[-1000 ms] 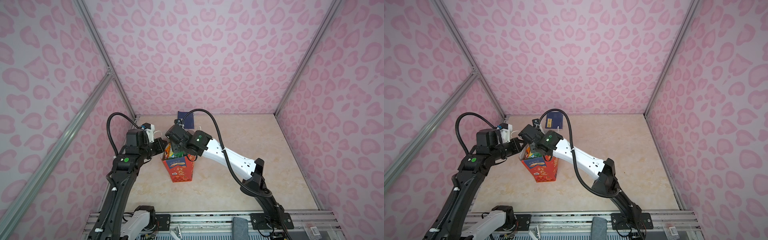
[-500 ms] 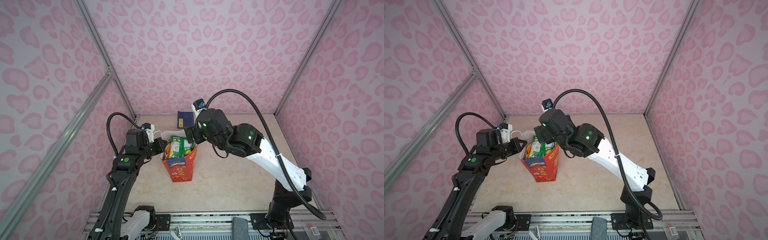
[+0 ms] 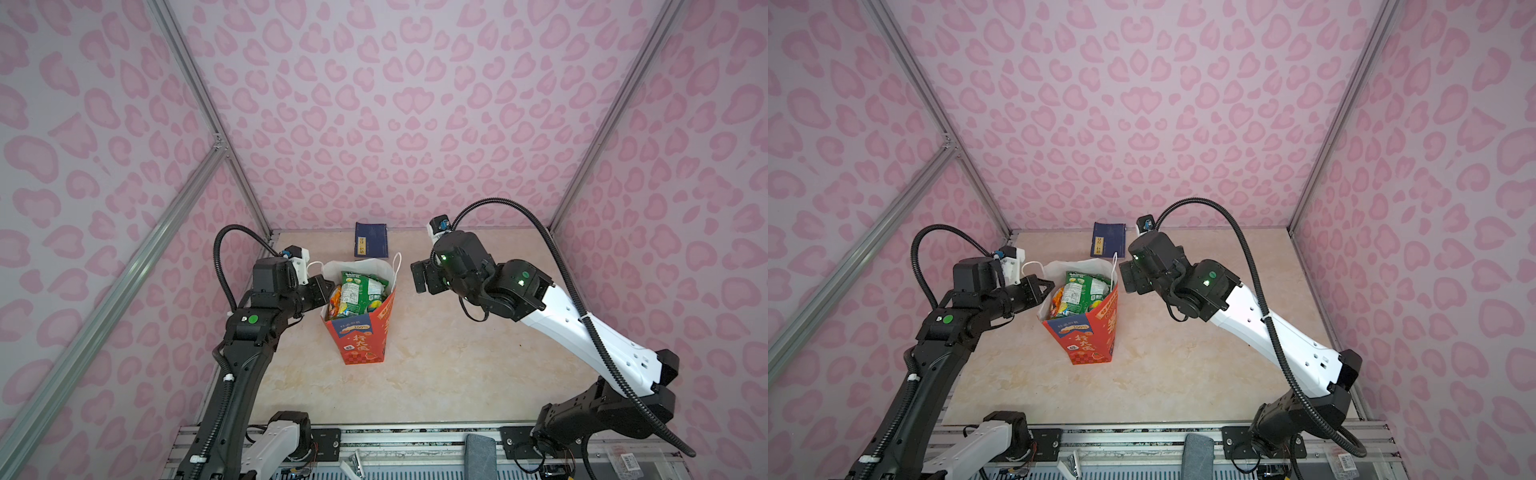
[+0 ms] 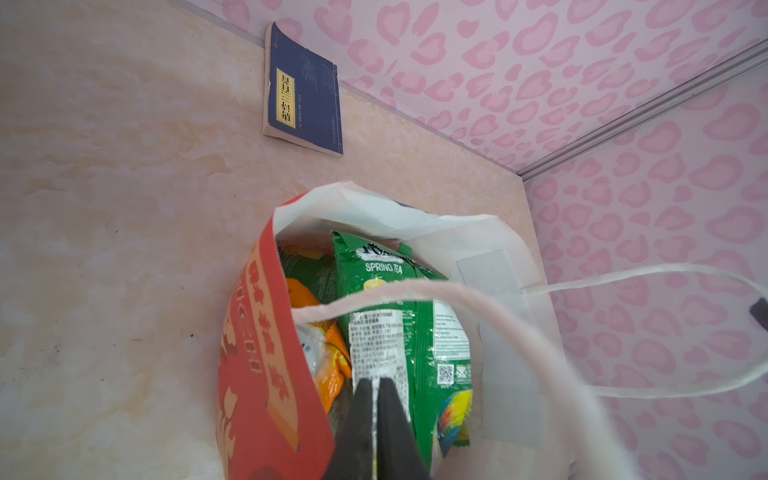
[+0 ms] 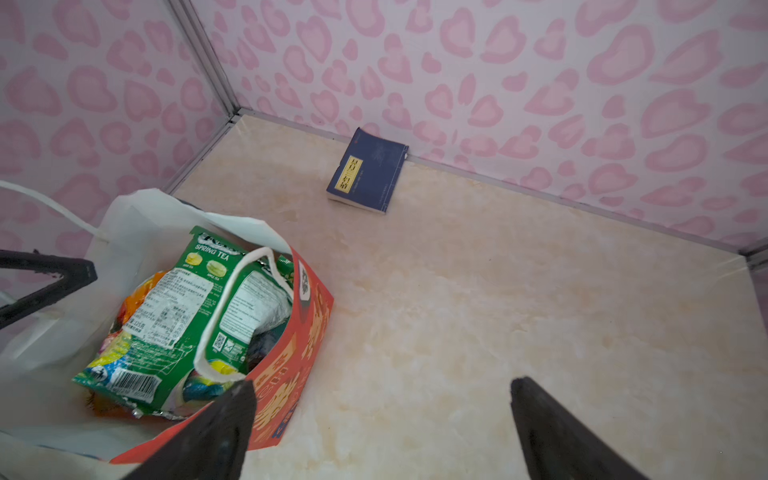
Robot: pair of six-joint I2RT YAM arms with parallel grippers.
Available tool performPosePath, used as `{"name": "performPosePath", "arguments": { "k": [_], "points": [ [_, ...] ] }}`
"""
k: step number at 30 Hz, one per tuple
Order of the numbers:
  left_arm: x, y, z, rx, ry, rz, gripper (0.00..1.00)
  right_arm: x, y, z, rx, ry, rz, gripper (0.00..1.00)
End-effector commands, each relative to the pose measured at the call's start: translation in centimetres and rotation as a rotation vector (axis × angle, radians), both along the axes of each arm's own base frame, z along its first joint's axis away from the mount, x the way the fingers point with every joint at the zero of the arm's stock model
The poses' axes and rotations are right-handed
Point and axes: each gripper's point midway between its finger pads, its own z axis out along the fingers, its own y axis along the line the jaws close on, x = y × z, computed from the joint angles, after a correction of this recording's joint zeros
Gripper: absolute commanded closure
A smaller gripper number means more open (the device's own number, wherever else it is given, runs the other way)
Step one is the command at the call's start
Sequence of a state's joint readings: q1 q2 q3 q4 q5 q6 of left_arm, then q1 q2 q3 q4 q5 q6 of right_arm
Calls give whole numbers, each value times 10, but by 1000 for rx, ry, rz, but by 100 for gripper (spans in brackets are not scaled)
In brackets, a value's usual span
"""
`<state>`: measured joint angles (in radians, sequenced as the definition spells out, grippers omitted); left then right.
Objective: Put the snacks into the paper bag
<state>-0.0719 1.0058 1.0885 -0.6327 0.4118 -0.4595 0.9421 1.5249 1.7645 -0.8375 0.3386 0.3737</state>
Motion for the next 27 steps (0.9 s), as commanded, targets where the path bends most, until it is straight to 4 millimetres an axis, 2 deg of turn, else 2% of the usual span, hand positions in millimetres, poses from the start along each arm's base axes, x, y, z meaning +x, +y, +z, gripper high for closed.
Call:
{"name": "performPosePath", "arguments": {
  "k": [1,4,9,11,14,18,25,27],
  "points": [
    [4,0,2,1,-20,-3,90,-1,28,-2,97,16,52,2],
    [4,0,2,2,-19,-4,90,-10,44,-1,102,2,88,2],
    [4,-1,3,-1,-20,-5,90,-18,58,12,165,-15,128,2],
    [4,0,3,-1,-23,-4,90,-17,64,13,173,-11,139,2],
    [3,0,4,-1,-26,-4,90,-3,63,11,154,-10,93,4],
    [3,0,4,-1,-26,-5,90,14,70,4,188,36,80,18],
    [3,-1,5,-1,-29,-6,90,13,107,-16,250,114,173,50],
    [3,0,6,0,-32,-3,91,13,112,-18,252,128,187,61]
  ]
}}
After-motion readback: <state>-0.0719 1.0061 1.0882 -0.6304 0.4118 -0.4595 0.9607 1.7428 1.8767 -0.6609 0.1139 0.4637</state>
